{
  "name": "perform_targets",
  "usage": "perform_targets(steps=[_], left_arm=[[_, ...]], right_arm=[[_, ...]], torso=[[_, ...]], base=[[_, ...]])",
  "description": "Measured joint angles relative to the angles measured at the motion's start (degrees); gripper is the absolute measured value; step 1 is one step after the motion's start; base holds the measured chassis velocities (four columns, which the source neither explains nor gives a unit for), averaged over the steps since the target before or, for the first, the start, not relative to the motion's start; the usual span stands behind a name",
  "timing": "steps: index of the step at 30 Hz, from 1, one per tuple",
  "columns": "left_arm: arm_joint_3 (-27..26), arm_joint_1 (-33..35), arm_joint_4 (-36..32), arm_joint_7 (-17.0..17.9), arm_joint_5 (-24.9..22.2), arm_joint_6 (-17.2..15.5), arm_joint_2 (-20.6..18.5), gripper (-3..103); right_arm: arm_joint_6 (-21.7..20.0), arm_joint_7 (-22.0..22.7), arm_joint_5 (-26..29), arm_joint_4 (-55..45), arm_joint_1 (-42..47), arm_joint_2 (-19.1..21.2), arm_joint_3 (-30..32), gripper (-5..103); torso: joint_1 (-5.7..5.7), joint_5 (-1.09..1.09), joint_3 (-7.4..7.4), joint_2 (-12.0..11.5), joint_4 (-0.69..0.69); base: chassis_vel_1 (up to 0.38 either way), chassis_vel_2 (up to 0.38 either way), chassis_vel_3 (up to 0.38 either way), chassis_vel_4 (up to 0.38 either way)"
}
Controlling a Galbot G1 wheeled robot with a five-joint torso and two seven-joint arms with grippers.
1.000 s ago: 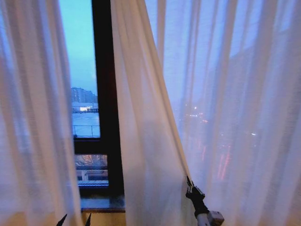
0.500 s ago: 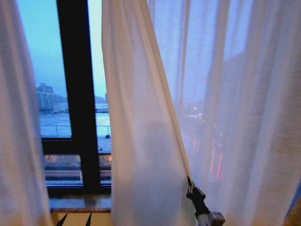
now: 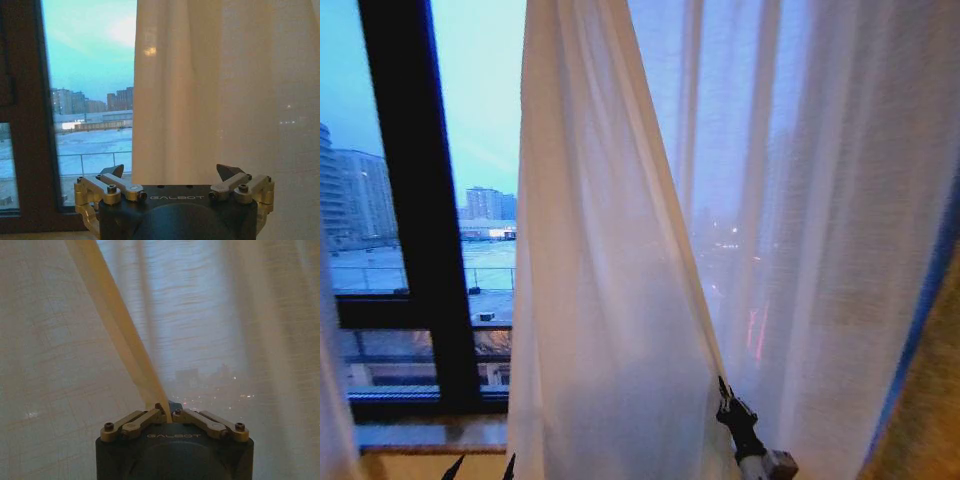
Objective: Open the curtains by pulling them apart, changing their state from closed to fully open.
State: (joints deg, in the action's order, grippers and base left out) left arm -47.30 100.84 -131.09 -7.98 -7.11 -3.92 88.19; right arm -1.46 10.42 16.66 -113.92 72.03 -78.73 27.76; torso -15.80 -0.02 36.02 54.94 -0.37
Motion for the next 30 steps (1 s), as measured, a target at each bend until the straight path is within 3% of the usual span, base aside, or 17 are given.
perform_targets(steps=[18, 23, 26, 30], left_arm=[[0.02, 0.0, 0.05, -0.2, 0.0, -0.04, 0.0, 100], [0.1, 0.0, 0.04, -0.2, 0.02, -0.06, 0.06, 100], [0.07, -0.02, 0.06, -0.17, 0.05, -0.07, 0.06, 100], [0.07, -0.09, 0.08, -0.16, 0.05, -0.07, 0.08, 100]], right_arm=[[1.99, -0.44, -2.99, 0.15, 1.25, 0.03, 0.79, 0], [2.2, -0.33, -3.35, 0.28, 1.62, 0.01, 1.12, 0], [3.07, -0.35, -4.74, 0.53, 1.83, -0.02, 1.35, 0], [3.67, -0.33, -5.07, 0.61, 2.09, -0.02, 1.4, 0]], torso=[[0.0, 0.04, 0.0, -0.01, -0.03], [0.0, 0.04, 0.01, -0.01, -0.03], [-0.01, -0.06, 0.0, -0.01, 0.0], [-0.01, -0.01, 0.0, -0.01, 0.0]], base=[[-0.316, -0.307, 0.312, 0.32], [-0.027, -0.051, 0.052, 0.052], [0.014, 0.024, -0.017, -0.015], [0.058, 0.061, -0.035, -0.038]])
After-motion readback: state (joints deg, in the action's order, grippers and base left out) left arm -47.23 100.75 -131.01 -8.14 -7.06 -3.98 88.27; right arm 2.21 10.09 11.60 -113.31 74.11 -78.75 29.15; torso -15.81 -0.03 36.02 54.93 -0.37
